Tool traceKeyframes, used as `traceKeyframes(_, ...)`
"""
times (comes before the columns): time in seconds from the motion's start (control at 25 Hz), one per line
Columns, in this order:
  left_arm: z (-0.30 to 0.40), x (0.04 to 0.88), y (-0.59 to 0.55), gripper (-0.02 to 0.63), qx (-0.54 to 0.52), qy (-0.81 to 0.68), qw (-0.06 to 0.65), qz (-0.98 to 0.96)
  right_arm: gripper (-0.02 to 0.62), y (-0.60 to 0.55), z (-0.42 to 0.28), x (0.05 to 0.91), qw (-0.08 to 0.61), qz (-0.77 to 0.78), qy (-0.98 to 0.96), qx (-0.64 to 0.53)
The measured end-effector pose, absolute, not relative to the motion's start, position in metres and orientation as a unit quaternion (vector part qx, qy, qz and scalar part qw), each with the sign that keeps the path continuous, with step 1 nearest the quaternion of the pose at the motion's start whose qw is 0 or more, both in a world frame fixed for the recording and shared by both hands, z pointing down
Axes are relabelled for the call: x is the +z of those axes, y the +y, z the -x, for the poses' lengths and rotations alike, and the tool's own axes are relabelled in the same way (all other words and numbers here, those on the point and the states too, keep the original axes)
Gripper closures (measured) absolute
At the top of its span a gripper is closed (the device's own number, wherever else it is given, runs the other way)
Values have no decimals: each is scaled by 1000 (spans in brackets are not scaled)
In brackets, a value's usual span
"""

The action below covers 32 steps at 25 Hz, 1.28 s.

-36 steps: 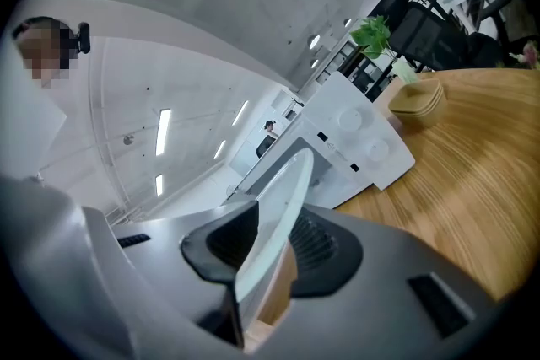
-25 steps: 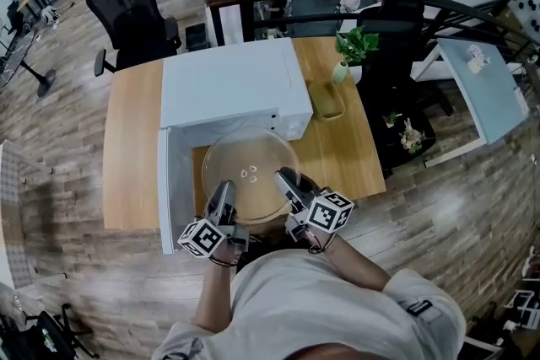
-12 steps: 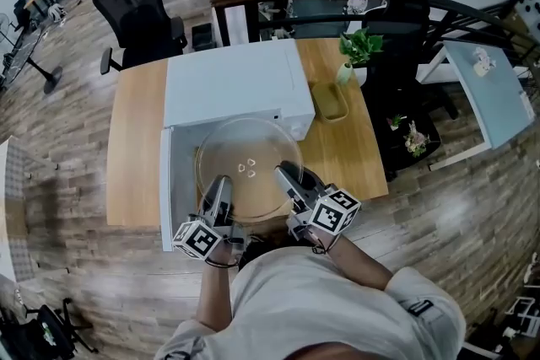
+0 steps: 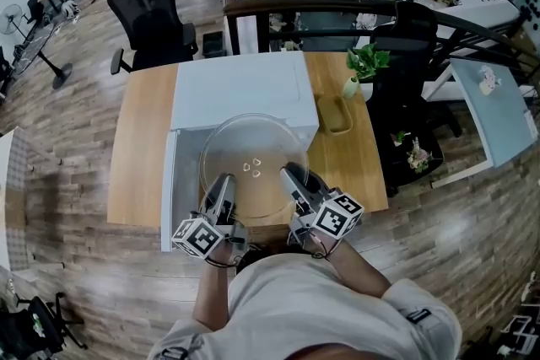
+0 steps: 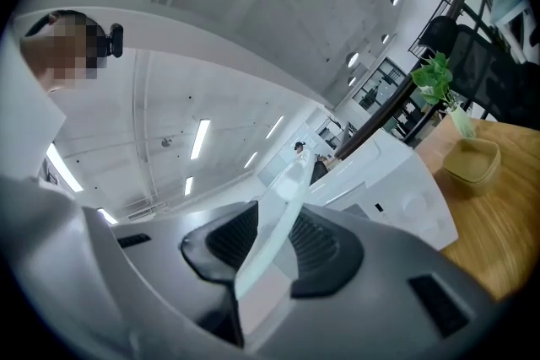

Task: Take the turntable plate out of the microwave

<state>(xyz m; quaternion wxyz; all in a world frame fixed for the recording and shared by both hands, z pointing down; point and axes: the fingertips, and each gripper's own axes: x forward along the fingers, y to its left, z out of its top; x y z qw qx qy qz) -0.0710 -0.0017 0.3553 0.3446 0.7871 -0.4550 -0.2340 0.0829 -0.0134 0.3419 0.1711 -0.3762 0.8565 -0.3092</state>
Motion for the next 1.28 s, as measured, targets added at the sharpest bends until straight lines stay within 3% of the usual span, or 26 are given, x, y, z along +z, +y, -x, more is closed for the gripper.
traceKeyframes(1.28, 60, 349, -1, 471, -231, -456, 335, -791, 474, -13, -94, 335, 172, 373, 860, -303)
